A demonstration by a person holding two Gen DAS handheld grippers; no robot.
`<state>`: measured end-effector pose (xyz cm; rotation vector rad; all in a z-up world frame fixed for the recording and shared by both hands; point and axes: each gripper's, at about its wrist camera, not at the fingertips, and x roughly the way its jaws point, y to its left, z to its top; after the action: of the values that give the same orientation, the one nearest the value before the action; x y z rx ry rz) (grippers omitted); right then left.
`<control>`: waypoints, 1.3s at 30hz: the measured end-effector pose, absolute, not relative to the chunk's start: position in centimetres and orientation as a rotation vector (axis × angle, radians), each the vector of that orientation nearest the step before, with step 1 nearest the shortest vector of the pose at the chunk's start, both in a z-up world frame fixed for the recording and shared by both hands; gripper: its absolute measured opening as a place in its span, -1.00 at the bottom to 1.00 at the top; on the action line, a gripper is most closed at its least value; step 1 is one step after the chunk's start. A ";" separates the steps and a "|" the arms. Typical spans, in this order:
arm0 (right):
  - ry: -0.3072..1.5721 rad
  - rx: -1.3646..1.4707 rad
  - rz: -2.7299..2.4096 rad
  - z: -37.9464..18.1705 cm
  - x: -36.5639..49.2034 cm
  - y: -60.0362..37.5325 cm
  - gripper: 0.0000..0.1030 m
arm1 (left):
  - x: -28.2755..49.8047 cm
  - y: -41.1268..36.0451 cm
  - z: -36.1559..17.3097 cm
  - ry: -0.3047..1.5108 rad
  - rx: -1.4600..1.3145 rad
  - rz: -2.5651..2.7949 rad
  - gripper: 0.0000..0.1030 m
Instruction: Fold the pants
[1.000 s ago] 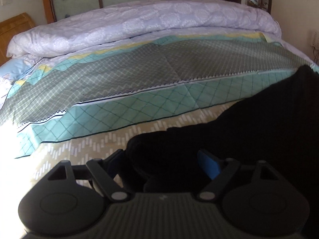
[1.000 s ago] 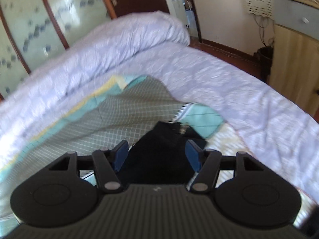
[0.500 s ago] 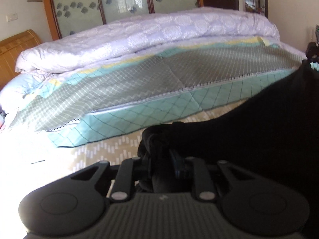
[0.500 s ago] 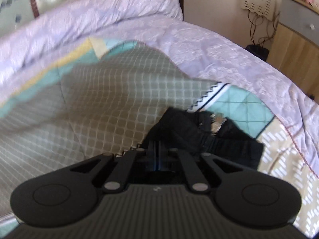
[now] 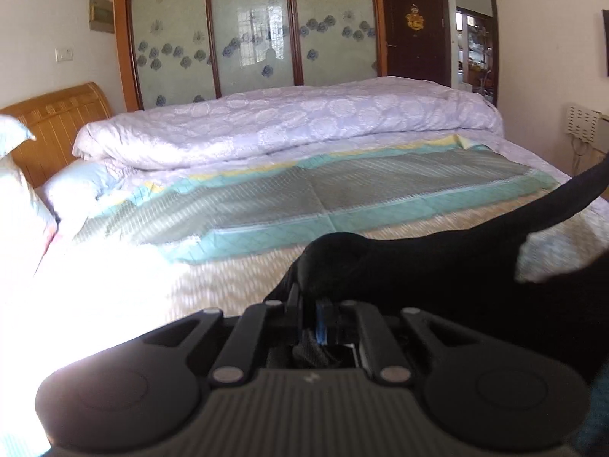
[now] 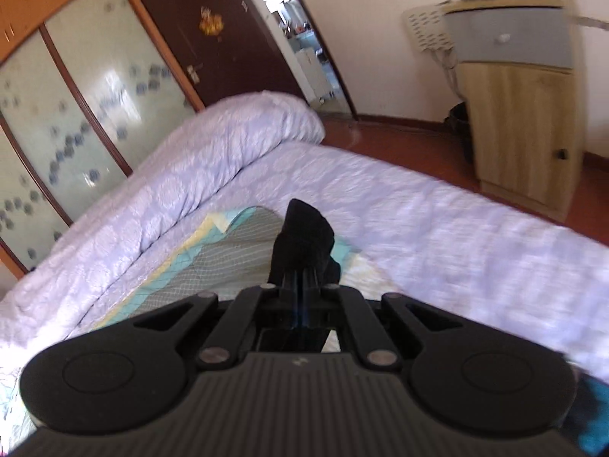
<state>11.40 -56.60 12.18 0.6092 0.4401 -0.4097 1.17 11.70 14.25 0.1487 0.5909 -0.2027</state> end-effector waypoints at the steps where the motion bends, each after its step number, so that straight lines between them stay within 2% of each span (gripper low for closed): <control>1: 0.443 0.626 -0.415 11.3 9.0 -57.3 -0.91 | -0.7 11.6 13.9 0.605 0.136 -0.214 -0.89; 3: 0.472 0.647 -0.449 8.8 4.4 -58.3 -0.91 | -4.0 11.5 12.6 0.655 0.095 -0.244 -0.88; 6: 0.566 0.670 -0.570 3.4 -0.9 -59.7 -0.80 | -7.2 10.2 8.9 0.794 0.085 -0.282 -0.72; 7: 0.607 0.683 -0.634 1.6 -2.2 -60.2 -0.66 | -8.0 9.8 7.2 0.850 0.108 -0.285 -0.72; 8: 0.637 0.708 -0.697 0.0 -3.6 -60.6 -0.14 | -8.8 9.8 6.1 0.889 0.121 -0.284 -0.72; 9: 0.623 0.740 -0.740 -1.0 -5.2 -60.8 0.05 | -9.4 9.7 5.5 0.913 0.123 -0.286 -0.72; 10: 0.571 0.776 -0.750 -1.4 -6.8 -60.8 -0.01 | -10.2 10.2 5.3 0.923 0.111 -0.295 -0.70; 14: 0.489 0.863 -0.737 -1.1 -10.2 -60.2 0.02 | -11.6 13.6 7.9 0.856 -0.038 -0.296 -0.59; 16: 0.464 0.869 -0.693 -0.3 -10.6 -59.8 0.02 | -11.6 15.5 9.3 0.803 -0.122 -0.238 -0.33; 20: 0.424 0.877 -0.582 0.9 -11.6 -59.1 0.03 | -9.3 18.8 11.3 0.746 -0.224 -0.146 -0.20; 21: 0.422 0.883 -0.543 1.1 -11.8 -58.8 0.03 | -8.3 19.1 11.5 0.742 -0.227 -0.137 -0.04; 22: 0.425 0.884 -0.507 1.2 -11.8 -58.2 0.03 | -7.2 19.3 11.4 0.743 -0.225 -0.137 0.25; 23: 0.433 0.880 -0.471 1.3 -11.3 -57.4 0.03 | -5.9 19.3 11.1 0.751 -0.225 -0.138 0.38; 24: 0.444 0.874 -0.434 1.3 -10.8 -56.6 0.03 | -4.4 19.3 10.5 0.778 -0.234 -0.143 0.68; 25: 0.459 0.865 -0.400 1.3 -10.2 -55.6 0.03 | -2.8 19.2 9.6 0.828 -0.261 -0.168 0.76; 29: 0.536 0.813 -0.278 1.4 -8.2 -51.0 0.04 | 1.0 18.4 5.9 1.078 -0.400 -0.269 0.61; 32: 0.598 0.745 -0.138 1.3 -6.7 -46.8 0.04 | 1.3 17.7 4.9 1.113 -0.381 -0.267 0.58; 33: 0.612 0.707 -0.062 1.5 -6.0 -44.9 0.04 | 1.4 17.8 4.5 1.120 -0.395 -0.273 0.17; 34: 0.625 0.673 0.018 1.7 -5.4 -43.2 0.04 | 1.6 17.9 4.2 1.128 -0.404 -0.282 -0.43; 35: 0.644 0.637 0.114 1.8 -4.5 -41.0 0.04 | 1.8 17.9 4.2 1.127 -0.407 -0.287 -0.49; 36: 0.665 0.601 0.205 2.0 -3.6 -38.8 0.04 | 2.0 17.8 4.5 1.102 -0.396 -0.286 -0.77; 39: 0.718 0.461 0.441 2.9 -0.8 -31.5 0.04 | 2.4 17.0 8.4 0.916 -0.252 -0.302 -0.83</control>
<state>-0.85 -31.50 2.95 0.4612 0.7175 0.4414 2.41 16.95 8.45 -0.2516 0.9158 -0.3021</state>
